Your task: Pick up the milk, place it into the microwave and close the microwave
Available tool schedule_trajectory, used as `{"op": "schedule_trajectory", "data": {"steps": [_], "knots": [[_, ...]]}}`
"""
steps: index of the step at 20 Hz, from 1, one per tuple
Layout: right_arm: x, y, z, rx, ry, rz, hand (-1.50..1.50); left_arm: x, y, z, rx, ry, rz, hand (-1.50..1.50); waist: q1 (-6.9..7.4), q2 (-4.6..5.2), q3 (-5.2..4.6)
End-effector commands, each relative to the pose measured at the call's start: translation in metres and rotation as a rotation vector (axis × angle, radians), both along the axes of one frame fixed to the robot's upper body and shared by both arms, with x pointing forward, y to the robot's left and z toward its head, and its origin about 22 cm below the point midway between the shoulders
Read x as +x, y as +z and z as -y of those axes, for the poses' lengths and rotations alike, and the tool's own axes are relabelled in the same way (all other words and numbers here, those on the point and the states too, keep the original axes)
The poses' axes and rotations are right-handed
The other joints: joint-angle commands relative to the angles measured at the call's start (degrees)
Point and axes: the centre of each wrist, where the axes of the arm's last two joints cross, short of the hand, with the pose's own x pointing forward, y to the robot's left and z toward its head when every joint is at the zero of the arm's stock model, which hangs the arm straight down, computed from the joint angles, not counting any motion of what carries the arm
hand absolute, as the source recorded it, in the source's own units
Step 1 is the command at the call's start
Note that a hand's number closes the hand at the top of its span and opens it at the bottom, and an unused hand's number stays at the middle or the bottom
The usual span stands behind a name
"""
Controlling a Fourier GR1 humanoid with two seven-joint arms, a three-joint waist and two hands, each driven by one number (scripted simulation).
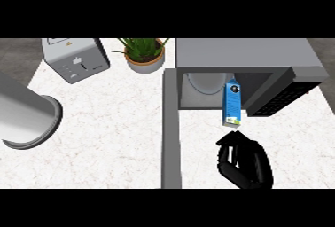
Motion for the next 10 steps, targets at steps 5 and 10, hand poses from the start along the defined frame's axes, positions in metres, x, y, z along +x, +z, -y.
{"op": "schedule_trajectory", "data": {"steps": [5, 10], "knots": [[0.011, 0.056, -0.047, -0.009, -0.037, 0.006, 1.5, -0.001, 0.005, -0.025, 0.012, 0.008, -0.014, -1.5, 0.58, 0.2, 0.05], [0.041, 0.064, -0.057, -0.045, -0.084, 0.083, 1.5, -0.01, -0.001, -0.028, 0.007, 0.025, -0.021, -1.5, 0.78, 0.23, 0.07]]}}
